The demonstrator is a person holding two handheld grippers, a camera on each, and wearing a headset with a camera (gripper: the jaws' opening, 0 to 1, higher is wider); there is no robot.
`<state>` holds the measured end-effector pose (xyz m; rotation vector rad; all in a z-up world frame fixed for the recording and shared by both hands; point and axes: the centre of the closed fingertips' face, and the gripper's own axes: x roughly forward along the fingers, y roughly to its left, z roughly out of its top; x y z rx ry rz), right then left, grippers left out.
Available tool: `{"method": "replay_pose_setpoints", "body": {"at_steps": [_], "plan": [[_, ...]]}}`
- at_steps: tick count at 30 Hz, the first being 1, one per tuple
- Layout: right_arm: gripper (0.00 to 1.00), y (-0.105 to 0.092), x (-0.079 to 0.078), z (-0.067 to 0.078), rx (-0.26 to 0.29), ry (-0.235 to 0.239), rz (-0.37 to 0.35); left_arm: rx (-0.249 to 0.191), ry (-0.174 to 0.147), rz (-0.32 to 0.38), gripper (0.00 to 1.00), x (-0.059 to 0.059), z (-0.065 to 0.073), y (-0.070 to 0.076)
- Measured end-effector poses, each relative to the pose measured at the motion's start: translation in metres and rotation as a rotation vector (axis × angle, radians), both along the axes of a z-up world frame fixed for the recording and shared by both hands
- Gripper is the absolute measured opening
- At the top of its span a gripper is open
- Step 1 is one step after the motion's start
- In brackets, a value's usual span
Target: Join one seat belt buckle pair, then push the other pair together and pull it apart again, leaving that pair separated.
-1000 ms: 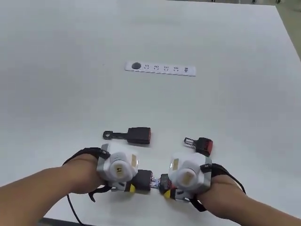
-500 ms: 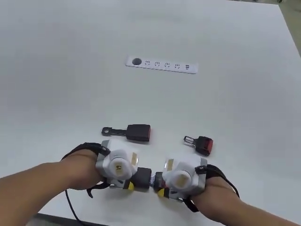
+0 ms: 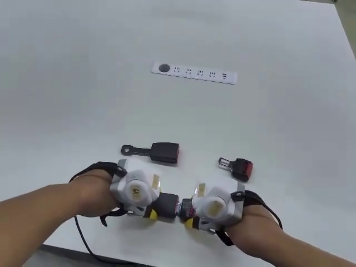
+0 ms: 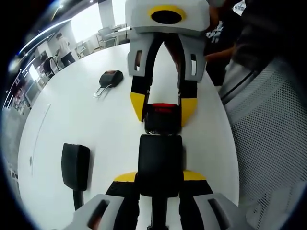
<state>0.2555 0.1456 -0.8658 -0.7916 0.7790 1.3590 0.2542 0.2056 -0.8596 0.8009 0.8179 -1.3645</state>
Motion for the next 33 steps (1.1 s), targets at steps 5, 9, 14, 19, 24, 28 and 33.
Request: {"method": "replay_pose_setpoints", "body": {"at_steps": [5,9,14,19,24,28,33], "plan": [[0.32,0.001,0.004,0.0,0.024,0.007,-0.006,0.002,0.001,0.012,0.31,0.002,-0.001,-0.001],[0.33,0.002,0.003,0.001,0.022,0.008,0.0,0.009,0.005,0.014,0.31,0.002,-0.001,-0.001],[0.34,0.002,0.002,0.001,0.014,0.008,-0.003,0.027,0.02,0.012,0.32,0.001,-0.001,-0.002],[0.35,0.003,0.002,0.004,0.021,-0.011,0.019,0.064,0.009,0.02,0.33,0.0,-0.001,0.0],[0.35,0.008,0.001,0.024,0.082,0.0,-0.015,0.028,-0.019,0.021,0.34,0.003,0.022,-0.001],[0.35,0.007,0.005,0.043,0.114,-0.016,-0.017,0.01,-0.054,0.044,0.34,0.017,0.039,0.0],[0.34,0.0,0.025,0.059,0.16,-0.018,-0.065,-0.066,-0.073,0.139,0.35,0.048,0.056,-0.002]]}}
